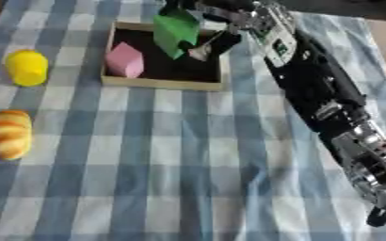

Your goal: Pick up objects on the table and place them in the box.

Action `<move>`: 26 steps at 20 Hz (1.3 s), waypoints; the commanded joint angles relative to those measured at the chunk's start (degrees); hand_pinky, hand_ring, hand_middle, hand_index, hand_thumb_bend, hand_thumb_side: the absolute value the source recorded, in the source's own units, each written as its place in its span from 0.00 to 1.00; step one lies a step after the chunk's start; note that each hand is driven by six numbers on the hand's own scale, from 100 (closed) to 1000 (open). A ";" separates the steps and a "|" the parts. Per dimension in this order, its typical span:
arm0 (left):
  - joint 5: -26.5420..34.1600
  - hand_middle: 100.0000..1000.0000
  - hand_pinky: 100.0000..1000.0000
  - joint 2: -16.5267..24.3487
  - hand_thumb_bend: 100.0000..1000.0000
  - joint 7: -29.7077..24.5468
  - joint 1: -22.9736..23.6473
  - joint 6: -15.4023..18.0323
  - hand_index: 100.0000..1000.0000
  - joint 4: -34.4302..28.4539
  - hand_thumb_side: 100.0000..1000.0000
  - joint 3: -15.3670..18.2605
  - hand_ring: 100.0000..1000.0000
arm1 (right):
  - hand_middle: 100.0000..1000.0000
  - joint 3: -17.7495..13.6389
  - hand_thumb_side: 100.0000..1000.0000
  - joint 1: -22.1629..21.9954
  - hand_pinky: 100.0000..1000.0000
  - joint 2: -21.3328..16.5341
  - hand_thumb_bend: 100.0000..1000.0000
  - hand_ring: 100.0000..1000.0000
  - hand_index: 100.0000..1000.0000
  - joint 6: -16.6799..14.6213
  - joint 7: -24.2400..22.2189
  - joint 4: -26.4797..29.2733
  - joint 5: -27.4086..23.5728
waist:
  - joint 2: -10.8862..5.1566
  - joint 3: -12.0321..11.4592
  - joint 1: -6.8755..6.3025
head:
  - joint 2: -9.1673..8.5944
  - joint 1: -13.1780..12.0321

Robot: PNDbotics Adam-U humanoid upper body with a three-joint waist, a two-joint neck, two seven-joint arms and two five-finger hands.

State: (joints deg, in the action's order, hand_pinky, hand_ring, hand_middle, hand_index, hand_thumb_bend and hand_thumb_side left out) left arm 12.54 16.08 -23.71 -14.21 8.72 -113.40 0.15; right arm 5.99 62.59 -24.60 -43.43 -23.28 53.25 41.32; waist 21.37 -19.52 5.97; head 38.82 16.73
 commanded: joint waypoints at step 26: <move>-1.14 0.79 1.00 -0.39 0.00 -1.57 0.01 -1.37 0.82 -1.19 0.52 -0.09 0.86 | 0.83 -1.85 0.04 0.86 1.00 0.11 0.00 1.00 1.00 -8.04 -4.27 -3.40 7.51 | -0.84 0.24 0.67 | -0.39 -0.61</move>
State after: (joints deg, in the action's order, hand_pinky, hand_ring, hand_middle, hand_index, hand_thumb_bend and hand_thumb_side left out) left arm 11.43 15.39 -25.09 -14.04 7.35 -113.40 0.13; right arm 4.80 62.04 -23.58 -45.73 -21.29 49.39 49.93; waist 21.44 -19.30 6.39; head 38.80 16.24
